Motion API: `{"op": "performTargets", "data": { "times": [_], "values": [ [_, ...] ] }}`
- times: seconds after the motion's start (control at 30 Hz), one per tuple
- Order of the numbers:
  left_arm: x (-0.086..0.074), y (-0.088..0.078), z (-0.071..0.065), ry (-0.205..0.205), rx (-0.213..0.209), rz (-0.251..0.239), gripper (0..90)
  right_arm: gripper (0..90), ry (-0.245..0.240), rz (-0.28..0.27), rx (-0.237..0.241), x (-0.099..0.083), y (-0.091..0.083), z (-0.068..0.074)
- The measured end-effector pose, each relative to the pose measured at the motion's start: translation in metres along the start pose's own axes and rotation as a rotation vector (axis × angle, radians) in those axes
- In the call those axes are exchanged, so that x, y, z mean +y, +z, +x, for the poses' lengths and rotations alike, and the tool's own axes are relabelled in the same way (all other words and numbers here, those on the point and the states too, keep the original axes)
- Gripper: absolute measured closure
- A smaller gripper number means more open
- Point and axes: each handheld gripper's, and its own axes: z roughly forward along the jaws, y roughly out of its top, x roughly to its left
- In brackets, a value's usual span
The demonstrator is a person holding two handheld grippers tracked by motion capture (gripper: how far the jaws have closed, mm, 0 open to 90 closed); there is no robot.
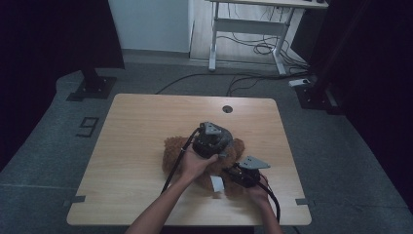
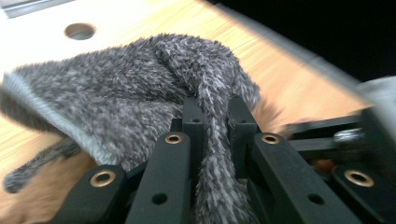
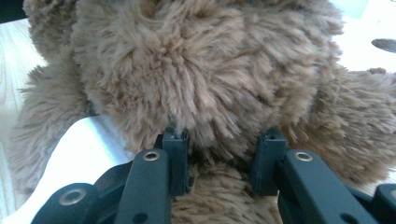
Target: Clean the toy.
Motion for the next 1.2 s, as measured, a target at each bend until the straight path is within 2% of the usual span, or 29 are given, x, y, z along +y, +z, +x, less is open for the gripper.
{"op": "performTargets", "data": {
  "times": [0.1, 0.17, 0.23, 0.37, 0.4, 0.5, 0.63, 0.7, 0.9, 1.0, 1.1, 1.13, 1.2],
  "values": [
    [-0.007, -0.002, 0.011, -0.042, 0.0, -0.005, 80.9, 65.1, -0.001, 0.005, -0.003, -0.001, 0.001, 0.0],
    [-0.011, -0.009, 0.018, -0.045, 0.025, -0.009, 80.8, 65.5, 0.004, 0.004, -0.001, -0.001, 0.001, 0.0],
    [-0.017, -0.019, 0.028, -0.045, 0.071, 0.0, 80.9, 65.8, 0.011, 0.005, 0.001, -0.001, 0.002, -0.001],
    [-0.031, -0.039, 0.049, -0.052, 0.126, 0.008, 80.9, 66.1, 0.009, 0.01, -0.001, -0.001, 0.001, 0.0],
    [-0.039, -0.047, 0.057, -0.065, 0.128, -0.001, 80.9, 66.1, 0.009, 0.011, 0.0, -0.001, 0.001, 0.0],
    [-0.055, -0.067, 0.073, -0.118, 0.1, -0.047, 80.7, 66.3, 0.002, 0.013, 0.004, -0.001, 0.002, 0.0],
    [-0.074, -0.086, 0.086, -0.159, 0.093, -0.082, 80.7, 66.4, -0.005, 0.023, 0.007, -0.001, 0.003, 0.003],
    [-0.081, -0.093, 0.09, -0.167, 0.113, -0.093, 80.7, 66.3, -0.007, 0.027, 0.008, -0.001, 0.003, 0.003],
    [-0.098, -0.102, 0.103, -0.213, 0.109, -0.1, 80.6, 66.3, -0.007, 0.031, 0.018, -0.001, 0.003, 0.003],
    [-0.107, -0.107, 0.11, -0.222, 0.138, -0.098, 80.6, 66.3, -0.006, 0.032, 0.02, -0.001, 0.003, 0.003],
    [-0.118, -0.11, 0.119, -0.244, 0.166, -0.069, 80.6, 66.2, -0.002, 0.033, 0.021, -0.002, 0.002, 0.002],
    [-0.125, -0.11, 0.123, -0.251, 0.181, -0.045, 80.6, 66.2, 0.0, 0.033, 0.022, -0.002, 0.002, 0.002],
    [-0.133, -0.109, 0.127, -0.273, 0.165, -0.034, 80.6, 65.6, 0.004, 0.035, 0.024, -0.002, 0.002, 0.001]
  ]
}}
